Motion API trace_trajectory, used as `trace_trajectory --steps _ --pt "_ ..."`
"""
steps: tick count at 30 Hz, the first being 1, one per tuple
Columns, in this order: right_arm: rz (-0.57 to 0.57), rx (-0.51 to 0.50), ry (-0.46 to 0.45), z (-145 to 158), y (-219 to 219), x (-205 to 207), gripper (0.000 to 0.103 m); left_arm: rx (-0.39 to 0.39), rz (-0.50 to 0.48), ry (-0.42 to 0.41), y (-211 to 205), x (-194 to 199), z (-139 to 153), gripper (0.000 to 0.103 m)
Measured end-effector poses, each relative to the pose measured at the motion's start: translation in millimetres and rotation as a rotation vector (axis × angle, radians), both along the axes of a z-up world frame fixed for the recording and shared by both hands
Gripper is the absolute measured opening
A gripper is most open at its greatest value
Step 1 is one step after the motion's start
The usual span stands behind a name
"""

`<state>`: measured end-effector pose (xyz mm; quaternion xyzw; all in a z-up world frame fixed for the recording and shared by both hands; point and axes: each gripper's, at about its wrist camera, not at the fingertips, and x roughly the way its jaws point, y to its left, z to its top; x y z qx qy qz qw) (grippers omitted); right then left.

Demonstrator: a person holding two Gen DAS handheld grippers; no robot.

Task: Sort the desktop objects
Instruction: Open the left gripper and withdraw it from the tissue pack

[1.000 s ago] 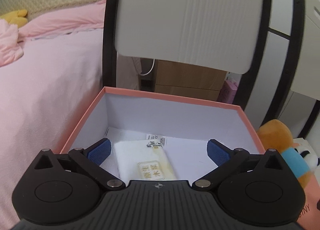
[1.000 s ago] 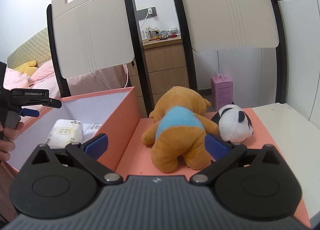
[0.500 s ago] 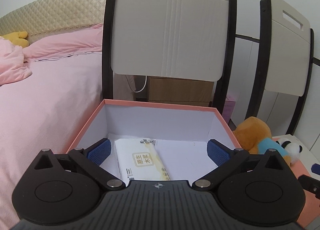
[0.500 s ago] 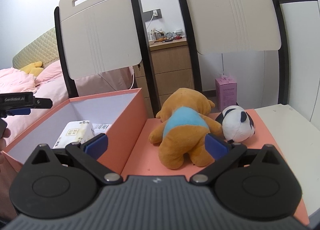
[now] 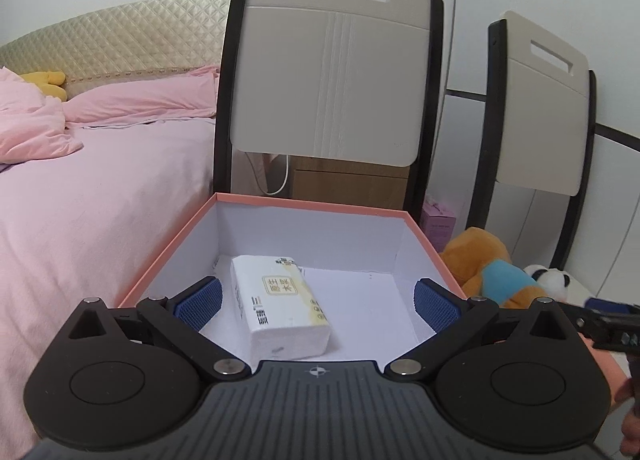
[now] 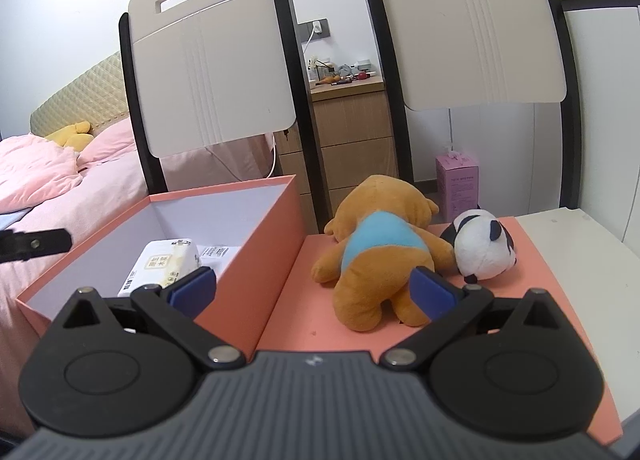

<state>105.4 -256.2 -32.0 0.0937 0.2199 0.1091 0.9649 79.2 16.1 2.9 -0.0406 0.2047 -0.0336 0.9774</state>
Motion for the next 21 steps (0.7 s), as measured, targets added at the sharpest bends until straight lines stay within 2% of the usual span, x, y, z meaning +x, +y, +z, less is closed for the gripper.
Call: trace_trajectory --steps 5,9,11,21 --pt "0.005 0.003 -0.009 -3 0 -3 0.103 -0.037 -0.002 -0.046 5 -27 0 0.103" --pt "-0.012 -0.038 -0.022 -6 4 -6 0.103 -0.035 -0.004 -0.057 4 -29 3 0.103" --pt "-0.005 -0.020 -0.034 -6 2 -7 0.103 -0.031 -0.003 -0.056 3 -29 2 0.103" --pt "0.015 -0.121 -0.157 -4 10 -15 0.103 -0.014 -0.007 -0.060 2 -31 1 0.103"
